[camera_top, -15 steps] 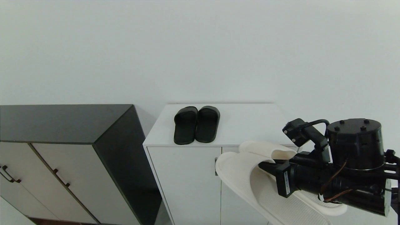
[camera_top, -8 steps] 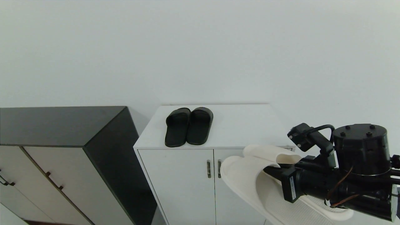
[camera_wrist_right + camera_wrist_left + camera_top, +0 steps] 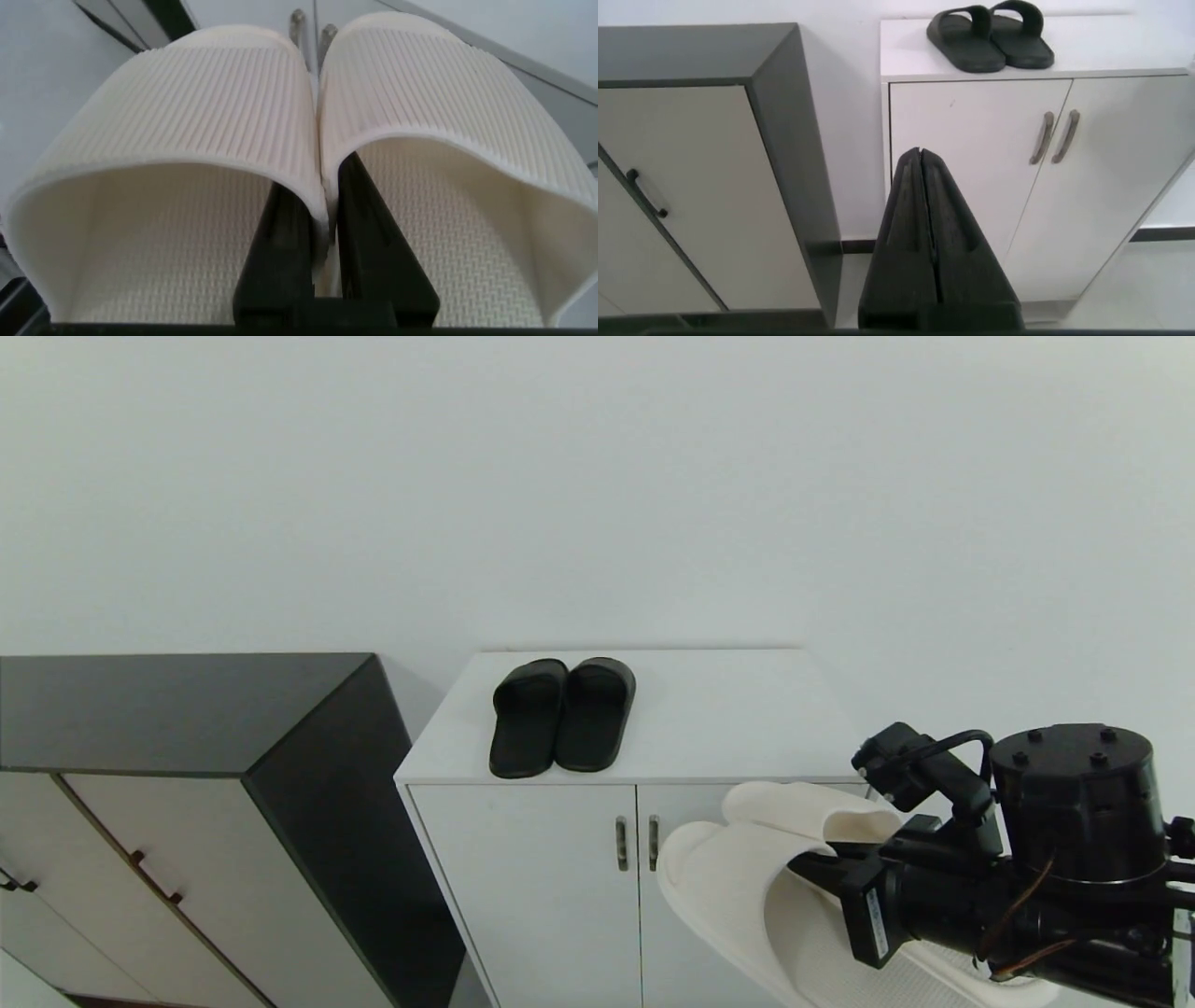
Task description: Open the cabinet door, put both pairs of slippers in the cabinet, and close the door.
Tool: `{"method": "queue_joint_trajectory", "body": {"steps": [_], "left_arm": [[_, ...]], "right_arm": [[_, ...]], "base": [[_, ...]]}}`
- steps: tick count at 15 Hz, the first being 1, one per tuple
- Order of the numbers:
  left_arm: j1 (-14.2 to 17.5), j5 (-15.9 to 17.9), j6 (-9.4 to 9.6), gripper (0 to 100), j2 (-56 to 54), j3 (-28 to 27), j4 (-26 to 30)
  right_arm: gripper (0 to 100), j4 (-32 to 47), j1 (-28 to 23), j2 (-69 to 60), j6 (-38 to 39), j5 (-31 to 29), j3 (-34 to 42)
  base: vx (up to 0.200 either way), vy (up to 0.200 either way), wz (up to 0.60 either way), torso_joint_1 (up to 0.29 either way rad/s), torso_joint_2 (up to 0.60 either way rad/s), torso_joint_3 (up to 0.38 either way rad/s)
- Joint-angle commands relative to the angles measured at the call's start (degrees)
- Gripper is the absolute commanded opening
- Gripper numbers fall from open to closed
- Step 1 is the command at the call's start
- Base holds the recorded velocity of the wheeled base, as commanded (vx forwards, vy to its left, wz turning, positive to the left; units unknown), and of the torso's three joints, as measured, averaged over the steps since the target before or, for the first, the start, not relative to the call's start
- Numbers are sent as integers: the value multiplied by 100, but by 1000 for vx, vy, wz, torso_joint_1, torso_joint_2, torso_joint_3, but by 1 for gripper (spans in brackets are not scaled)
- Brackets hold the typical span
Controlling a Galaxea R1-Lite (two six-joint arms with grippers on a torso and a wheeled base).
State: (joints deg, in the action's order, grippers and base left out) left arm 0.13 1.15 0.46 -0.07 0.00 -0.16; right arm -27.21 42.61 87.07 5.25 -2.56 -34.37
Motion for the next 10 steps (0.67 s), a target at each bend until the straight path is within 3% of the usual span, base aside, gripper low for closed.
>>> {"method": "queue_joint_trajectory", "body": {"steps": [1, 7, 8, 10], "left_arm": [[-5, 0, -2, 0, 7, 0, -2], [-5, 0, 6, 0, 7, 0, -2], [-5, 8, 6, 100, 7, 0, -2], [-5, 8, 6, 100, 7, 0, -2]], "right_arm": [[0, -4, 11, 12, 2, 1, 9], [0, -4, -15, -14, 2, 1, 53], [0, -4, -15, -14, 2, 1, 53], [0, -4, -15, -23, 2, 1, 62]], "base": [[0, 0, 0, 0, 0, 0], [0, 0, 0, -160, 364, 202], [0, 0, 0, -237, 496, 286], [0, 0, 0, -232, 544, 303]]}}
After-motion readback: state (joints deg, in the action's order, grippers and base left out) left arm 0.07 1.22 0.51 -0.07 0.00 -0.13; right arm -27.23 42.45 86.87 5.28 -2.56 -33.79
